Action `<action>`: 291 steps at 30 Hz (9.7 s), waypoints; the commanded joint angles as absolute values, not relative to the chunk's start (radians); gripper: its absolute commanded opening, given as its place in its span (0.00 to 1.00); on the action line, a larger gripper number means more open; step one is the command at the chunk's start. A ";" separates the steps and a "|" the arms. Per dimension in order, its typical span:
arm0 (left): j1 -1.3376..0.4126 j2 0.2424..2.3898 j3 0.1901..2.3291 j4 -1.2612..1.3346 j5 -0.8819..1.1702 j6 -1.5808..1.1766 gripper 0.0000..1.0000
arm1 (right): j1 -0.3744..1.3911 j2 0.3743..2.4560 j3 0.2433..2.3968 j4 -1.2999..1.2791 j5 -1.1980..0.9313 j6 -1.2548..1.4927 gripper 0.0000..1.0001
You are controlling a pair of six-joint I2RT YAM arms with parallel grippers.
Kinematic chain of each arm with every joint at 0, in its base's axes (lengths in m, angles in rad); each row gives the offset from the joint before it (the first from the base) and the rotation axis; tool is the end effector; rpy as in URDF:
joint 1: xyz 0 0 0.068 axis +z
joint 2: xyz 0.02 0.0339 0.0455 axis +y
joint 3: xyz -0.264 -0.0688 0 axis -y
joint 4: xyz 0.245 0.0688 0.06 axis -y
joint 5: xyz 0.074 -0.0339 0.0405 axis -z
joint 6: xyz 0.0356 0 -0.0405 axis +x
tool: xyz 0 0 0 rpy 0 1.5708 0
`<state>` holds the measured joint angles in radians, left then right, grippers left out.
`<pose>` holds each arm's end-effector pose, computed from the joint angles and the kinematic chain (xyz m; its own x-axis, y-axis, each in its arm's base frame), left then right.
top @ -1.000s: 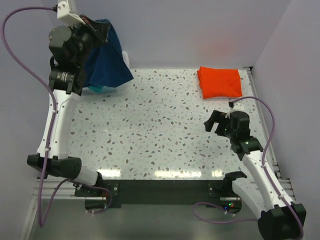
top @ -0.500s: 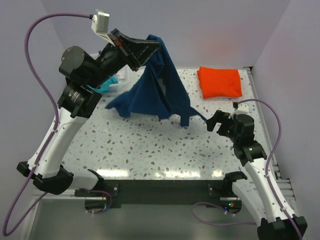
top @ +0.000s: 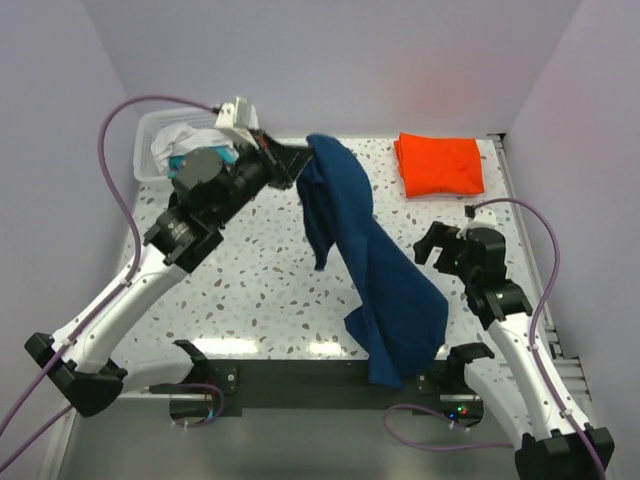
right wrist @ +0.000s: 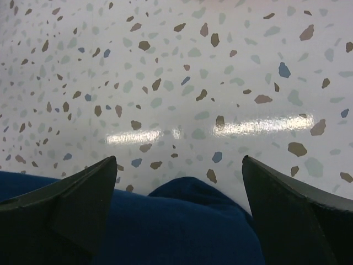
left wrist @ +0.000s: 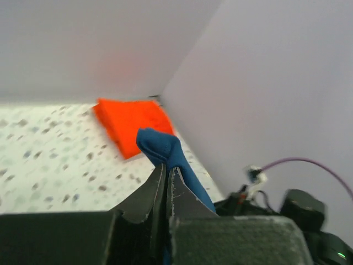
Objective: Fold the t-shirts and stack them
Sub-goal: Move the tshirt to the center of the board, then flatten the tshirt out
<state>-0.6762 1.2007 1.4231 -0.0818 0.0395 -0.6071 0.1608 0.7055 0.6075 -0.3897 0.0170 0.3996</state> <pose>0.2009 -0.1630 0.4875 -0.2844 -0.5027 -0.8164 0.6010 0.5700 -0.5603 0.1635 0.0259 0.2691 -0.4826 0.3158 -0.8169 0.0461 0.9406 0.3364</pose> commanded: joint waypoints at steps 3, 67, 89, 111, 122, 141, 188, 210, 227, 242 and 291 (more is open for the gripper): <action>-0.664 1.080 1.014 -0.224 -0.466 -0.794 0.00 | 0.160 0.745 0.635 -0.387 0.009 0.390 0.99; -0.334 1.143 0.614 -0.399 -0.468 -0.904 0.00 | 0.465 1.042 0.709 -0.833 0.250 0.679 0.99; -0.334 1.112 0.603 -0.420 -0.476 -0.908 0.00 | 0.466 1.203 0.535 -0.474 0.009 0.676 0.12; -0.334 0.948 1.009 -0.477 -0.523 -0.811 0.00 | 0.445 0.966 1.386 -0.690 0.594 0.460 0.00; -0.334 0.720 1.195 -0.420 -0.348 -0.769 0.00 | 0.445 0.950 1.825 -0.706 0.519 0.319 0.00; -0.334 0.592 1.391 -0.515 -0.173 -0.778 0.00 | 0.443 1.057 2.270 -0.720 0.428 0.187 0.00; -0.224 1.388 0.729 -0.399 -0.144 -0.808 1.00 | 0.348 1.419 0.907 -0.546 0.029 0.406 0.99; -0.137 1.779 1.012 -0.445 -0.265 -0.796 1.00 | 0.337 2.067 1.437 -0.523 0.020 0.338 0.99; -0.106 1.708 1.106 -0.489 -0.256 -0.779 1.00 | 0.331 2.041 1.688 -0.606 0.002 0.256 0.99; -0.118 1.194 0.626 -0.472 -0.088 -0.830 1.00 | 0.593 1.247 0.813 -0.523 -0.092 0.584 0.99; -0.117 1.112 0.526 -0.543 -0.201 -0.884 1.00 | 0.512 1.024 0.503 -0.721 0.017 0.749 0.43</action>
